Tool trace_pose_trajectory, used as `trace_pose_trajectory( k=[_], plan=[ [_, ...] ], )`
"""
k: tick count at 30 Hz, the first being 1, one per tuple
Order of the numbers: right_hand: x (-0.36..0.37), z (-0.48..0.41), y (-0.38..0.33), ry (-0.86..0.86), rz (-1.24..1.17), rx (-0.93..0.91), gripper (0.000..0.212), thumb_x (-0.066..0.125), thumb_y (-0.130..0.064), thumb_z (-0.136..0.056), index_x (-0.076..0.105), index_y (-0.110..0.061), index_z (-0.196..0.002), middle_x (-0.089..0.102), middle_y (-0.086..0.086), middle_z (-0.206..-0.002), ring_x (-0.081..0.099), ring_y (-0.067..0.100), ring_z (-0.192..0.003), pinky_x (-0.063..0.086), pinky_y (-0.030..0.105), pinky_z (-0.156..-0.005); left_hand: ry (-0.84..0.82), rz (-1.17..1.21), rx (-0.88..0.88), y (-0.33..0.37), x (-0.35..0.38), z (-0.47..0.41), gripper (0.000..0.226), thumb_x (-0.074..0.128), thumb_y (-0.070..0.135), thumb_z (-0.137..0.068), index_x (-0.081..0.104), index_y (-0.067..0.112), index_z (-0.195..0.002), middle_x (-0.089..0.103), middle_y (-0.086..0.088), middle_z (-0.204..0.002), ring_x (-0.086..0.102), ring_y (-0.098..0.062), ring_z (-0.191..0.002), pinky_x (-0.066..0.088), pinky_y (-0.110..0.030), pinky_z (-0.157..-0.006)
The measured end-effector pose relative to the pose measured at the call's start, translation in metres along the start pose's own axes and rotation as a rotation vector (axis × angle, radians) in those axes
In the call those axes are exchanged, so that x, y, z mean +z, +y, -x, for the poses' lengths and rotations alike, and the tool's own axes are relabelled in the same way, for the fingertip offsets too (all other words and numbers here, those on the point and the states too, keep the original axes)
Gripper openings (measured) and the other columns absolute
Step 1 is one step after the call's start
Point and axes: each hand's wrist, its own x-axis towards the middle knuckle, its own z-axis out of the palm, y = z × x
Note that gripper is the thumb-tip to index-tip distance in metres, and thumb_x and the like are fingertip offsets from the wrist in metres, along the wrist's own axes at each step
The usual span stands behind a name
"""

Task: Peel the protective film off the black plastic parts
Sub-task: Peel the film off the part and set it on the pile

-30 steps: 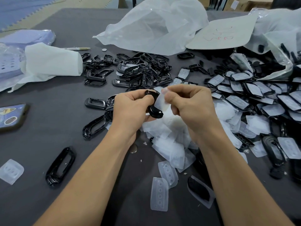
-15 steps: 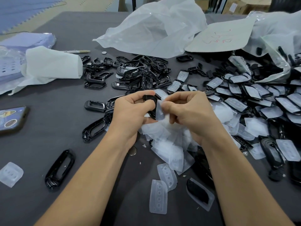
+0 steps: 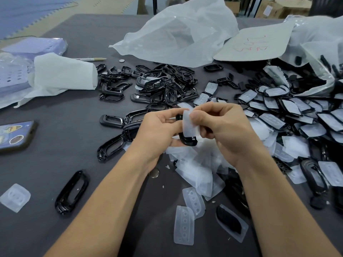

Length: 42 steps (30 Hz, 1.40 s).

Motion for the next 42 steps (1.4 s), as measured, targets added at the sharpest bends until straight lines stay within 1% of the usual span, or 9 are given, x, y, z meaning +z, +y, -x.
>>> trace_pose_trajectory(
  k=[7,12,15,24,27,30,34,38,42],
  plan=[
    [0.005,-0.002,0.008,0.141,0.288,-0.085,0.012,0.083,-0.008,-0.079,0.080,-0.016,-0.070,0.071,-0.004,-0.061,0.058,0.004,-0.053,0.046,0.020,-0.057,-0.021,0.137,-0.072,0.002,-0.001,0.001,0.030,0.047,0.005,-0.107,0.077,0.010,-0.106,0.080,-0.016,-0.101,0.079,-0.031,-0.090,0.064,-0.039,-0.063],
    [0.005,-0.001,0.007,0.144,0.345,-0.073,0.011,0.085,-0.009,-0.075,0.080,-0.018,-0.070,0.076,0.004,-0.069,0.073,0.023,-0.069,0.060,0.046,-0.074,-0.008,0.146,-0.075,0.002,-0.002,0.001,0.029,0.047,0.005,-0.107,0.076,0.006,-0.108,0.079,-0.019,-0.099,0.079,-0.033,-0.089,0.065,-0.040,-0.065],
    [0.007,0.000,0.006,0.161,0.394,-0.071,0.011,0.085,-0.011,-0.073,0.080,-0.020,-0.070,0.076,0.001,-0.068,0.075,0.026,-0.072,0.063,0.049,-0.077,-0.014,0.136,-0.075,0.001,-0.002,0.000,0.027,0.048,0.006,-0.107,0.074,0.004,-0.111,0.079,-0.019,-0.097,0.079,-0.032,-0.087,0.065,-0.039,-0.067],
    [0.010,-0.001,0.010,0.231,0.446,-0.063,0.009,0.085,-0.015,-0.071,0.079,-0.022,-0.068,0.074,-0.002,-0.063,0.073,0.020,-0.066,0.062,0.039,-0.068,-0.044,0.149,-0.077,0.001,-0.002,0.000,0.046,0.043,-0.016,-0.086,0.073,0.001,-0.117,0.067,-0.019,-0.088,0.069,-0.039,-0.083,0.064,-0.037,-0.073],
    [0.010,-0.001,0.010,0.224,0.420,-0.037,0.008,0.084,-0.015,-0.072,0.079,-0.021,-0.069,0.074,0.001,-0.065,0.072,0.026,-0.067,0.060,0.041,-0.069,-0.103,0.152,-0.050,0.000,-0.002,0.000,0.055,0.041,-0.027,-0.083,0.070,0.002,-0.120,0.070,-0.021,-0.099,0.077,-0.030,-0.085,0.064,-0.032,-0.073],
    [0.008,-0.002,0.007,0.166,0.318,-0.006,0.013,0.081,-0.005,-0.079,0.078,-0.013,-0.069,0.073,0.008,-0.066,0.062,0.019,-0.060,0.054,0.037,-0.065,-0.154,0.154,-0.030,0.001,-0.006,0.001,0.050,0.044,-0.026,-0.087,0.072,0.005,-0.115,0.079,-0.013,-0.096,0.079,-0.026,-0.087,0.064,-0.031,-0.074],
    [0.000,-0.001,0.000,0.097,0.136,0.069,0.014,0.077,-0.002,-0.085,0.077,-0.010,-0.074,0.058,-0.002,-0.056,0.047,0.006,-0.050,0.042,0.015,-0.052,-0.151,0.188,-0.036,0.001,-0.011,-0.002,0.047,0.048,-0.022,-0.089,0.078,0.006,-0.111,0.071,-0.021,-0.104,0.077,-0.031,-0.098,0.063,-0.037,-0.080],
    [-0.006,0.000,-0.004,0.064,0.037,0.120,0.016,0.075,-0.006,-0.089,0.076,-0.013,-0.075,0.046,0.001,-0.056,0.034,0.009,-0.051,0.033,0.014,-0.047,-0.168,0.165,-0.044,-0.001,-0.011,-0.003,0.042,0.053,-0.019,-0.092,0.074,0.007,-0.118,0.077,-0.019,-0.109,0.077,-0.031,-0.101,0.063,-0.034,-0.080],
    [0.000,0.000,-0.001,0.042,0.153,0.092,0.014,0.077,-0.005,-0.087,0.077,-0.011,-0.074,0.058,-0.004,-0.053,0.047,0.004,-0.048,0.041,0.014,-0.050,-0.187,0.148,-0.042,0.000,-0.010,-0.003,0.040,0.058,-0.017,-0.092,0.072,0.008,-0.119,0.079,-0.013,-0.104,0.078,-0.024,-0.094,0.063,-0.030,-0.075]
  ],
)
